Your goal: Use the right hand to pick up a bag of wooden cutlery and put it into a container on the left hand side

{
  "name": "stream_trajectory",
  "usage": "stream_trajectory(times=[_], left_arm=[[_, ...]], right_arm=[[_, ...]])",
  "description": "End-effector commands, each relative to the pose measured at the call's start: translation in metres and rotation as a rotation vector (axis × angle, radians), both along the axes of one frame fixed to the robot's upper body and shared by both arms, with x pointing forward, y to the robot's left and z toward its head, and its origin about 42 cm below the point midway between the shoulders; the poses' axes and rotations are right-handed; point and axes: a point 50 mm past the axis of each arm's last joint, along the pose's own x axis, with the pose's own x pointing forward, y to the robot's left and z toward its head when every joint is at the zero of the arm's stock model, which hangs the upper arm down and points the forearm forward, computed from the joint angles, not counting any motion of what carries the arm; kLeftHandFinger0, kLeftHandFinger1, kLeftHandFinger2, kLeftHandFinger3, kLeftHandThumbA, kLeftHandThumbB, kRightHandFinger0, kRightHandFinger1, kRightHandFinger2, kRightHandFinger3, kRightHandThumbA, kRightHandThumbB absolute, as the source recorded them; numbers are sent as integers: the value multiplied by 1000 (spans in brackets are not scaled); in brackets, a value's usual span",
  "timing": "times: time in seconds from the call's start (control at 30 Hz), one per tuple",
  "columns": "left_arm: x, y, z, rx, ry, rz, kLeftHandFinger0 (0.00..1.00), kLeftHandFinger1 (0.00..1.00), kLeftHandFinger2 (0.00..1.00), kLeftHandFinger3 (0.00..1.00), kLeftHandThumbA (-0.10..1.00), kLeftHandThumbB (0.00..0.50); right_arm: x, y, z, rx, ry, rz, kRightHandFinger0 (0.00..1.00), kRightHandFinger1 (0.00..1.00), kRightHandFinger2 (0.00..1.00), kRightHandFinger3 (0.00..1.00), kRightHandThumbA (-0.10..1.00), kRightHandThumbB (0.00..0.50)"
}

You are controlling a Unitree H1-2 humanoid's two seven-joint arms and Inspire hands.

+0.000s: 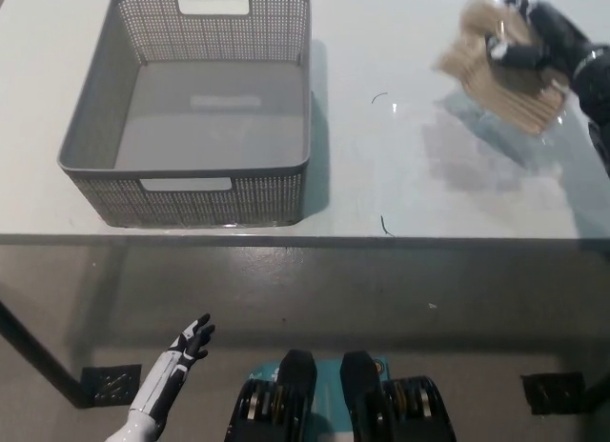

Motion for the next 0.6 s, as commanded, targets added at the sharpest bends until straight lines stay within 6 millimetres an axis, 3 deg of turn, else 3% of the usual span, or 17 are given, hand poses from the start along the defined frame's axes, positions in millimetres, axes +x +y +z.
stream_trajectory(times=[0.0, 0.13, 0.33, 0.37, 0.4, 0.43, 0.47, 0.57], left_arm=[[5, 6, 8, -12, -51, -2, 1000, 1000, 1000, 1000, 1000, 350], [5, 6, 9, -7, -58, -2, 1000, 1000, 1000, 1000, 1000, 328], [5, 4, 8, -11, -52, -9, 1000, 1000, 1000, 1000, 1000, 323], [6, 4, 9, -11, -53, -9, 1000, 1000, 1000, 1000, 1000, 330], [6, 4, 9, -8, -55, -12, 1000, 1000, 1000, 1000, 1000, 333], [6, 3, 9, -6, -55, -14, 1000, 1000, 1000, 1000, 1000, 333], [7, 2, 10, -10, -55, -16, 1000, 1000, 1000, 1000, 1000, 328], [9, 0, 10, -7, -57, -26, 1000, 1000, 1000, 1000, 1000, 335]], right_arm=[[10, 34, 91, 115, -231, 35, 133, 590, 921, 912, -100, 159], [11, 60, 109, 183, -248, 82, 135, 603, 934, 906, -100, 145], [8, 105, 132, 274, -279, 171, 81, 555, 867, 870, -100, 128], [7, 116, 135, 294, -283, 192, 152, 594, 883, 853, -100, 131], [5, 129, 139, 291, -297, 206, 199, 540, 828, 779, -100, 150], [5, 129, 139, 292, -299, 204, 182, 495, 779, 798, -100, 210], [3, 145, 145, 298, -298, 233, 44, 410, 744, 753, -100, 150], [-3, 174, 151, 312, -309, 288, 0, 430, 820, 815, -100, 141]])
